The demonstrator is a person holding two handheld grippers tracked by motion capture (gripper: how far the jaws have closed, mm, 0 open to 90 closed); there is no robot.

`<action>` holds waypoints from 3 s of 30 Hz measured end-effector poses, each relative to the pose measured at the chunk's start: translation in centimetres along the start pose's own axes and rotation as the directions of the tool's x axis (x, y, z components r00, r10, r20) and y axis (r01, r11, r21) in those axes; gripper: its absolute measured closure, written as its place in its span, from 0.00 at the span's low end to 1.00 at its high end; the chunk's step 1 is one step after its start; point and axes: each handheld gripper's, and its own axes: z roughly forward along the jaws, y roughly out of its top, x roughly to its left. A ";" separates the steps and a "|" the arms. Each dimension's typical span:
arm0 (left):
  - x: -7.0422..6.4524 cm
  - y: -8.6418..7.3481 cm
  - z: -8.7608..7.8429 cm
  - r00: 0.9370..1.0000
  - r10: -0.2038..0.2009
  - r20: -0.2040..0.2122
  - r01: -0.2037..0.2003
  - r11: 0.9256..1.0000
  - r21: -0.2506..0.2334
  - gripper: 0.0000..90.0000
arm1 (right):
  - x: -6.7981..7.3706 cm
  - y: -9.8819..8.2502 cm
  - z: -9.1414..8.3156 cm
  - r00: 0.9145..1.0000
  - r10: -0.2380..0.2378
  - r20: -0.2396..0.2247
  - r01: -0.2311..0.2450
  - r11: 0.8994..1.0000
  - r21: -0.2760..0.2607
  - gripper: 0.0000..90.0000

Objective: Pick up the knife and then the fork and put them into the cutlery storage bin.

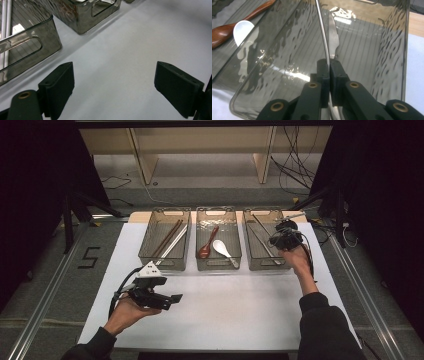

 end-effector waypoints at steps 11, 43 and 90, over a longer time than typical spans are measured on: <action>0.0 -0.1 0.1 1.000 0.005 -0.001 -0.005 1.000 0.012 0.18 | 0.3 0.1 1.1 0.999 0.028 -0.032 -0.027 0.999 0.028 0.84; -0.1 0.0 -0.1 1.000 0.005 0.000 -0.005 1.000 -0.012 0.18 | 4.1 -1.7 -5.0 0.976 -0.059 -0.208 0.024 0.985 -0.168 0.44; -0.2 -0.2 -1.3 0.999 -0.022 0.036 0.026 0.993 -0.114 0.17 | 8.7 -10.6 -10.7 0.920 -0.137 -0.367 -0.007 0.932 -0.363 0.31</action>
